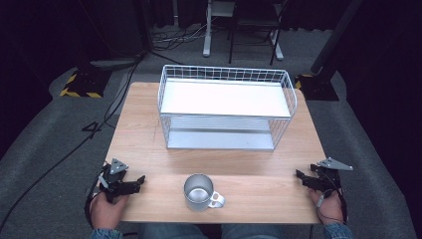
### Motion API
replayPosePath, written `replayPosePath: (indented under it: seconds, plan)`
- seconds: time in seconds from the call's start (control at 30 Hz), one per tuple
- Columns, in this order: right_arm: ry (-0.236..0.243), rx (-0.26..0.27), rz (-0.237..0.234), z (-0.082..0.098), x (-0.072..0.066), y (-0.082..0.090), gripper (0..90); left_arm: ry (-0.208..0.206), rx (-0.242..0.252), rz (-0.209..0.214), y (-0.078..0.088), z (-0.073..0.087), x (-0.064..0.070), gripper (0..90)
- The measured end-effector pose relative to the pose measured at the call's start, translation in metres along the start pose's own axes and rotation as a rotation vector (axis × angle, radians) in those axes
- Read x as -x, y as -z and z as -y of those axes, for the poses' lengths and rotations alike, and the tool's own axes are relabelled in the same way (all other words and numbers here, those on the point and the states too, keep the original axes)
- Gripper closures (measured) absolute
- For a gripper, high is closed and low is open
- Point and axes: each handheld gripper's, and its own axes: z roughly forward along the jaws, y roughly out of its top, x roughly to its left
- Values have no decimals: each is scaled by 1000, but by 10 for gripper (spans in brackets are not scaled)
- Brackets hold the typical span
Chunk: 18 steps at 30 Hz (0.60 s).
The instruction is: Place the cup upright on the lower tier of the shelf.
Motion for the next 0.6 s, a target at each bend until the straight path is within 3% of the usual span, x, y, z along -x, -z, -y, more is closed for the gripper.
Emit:
replayPosePath:
  seconds: [0.6]
  plan:
    - [-2,-1,0,0,0,0,304,-4,-3,-2,0,0,0,151]
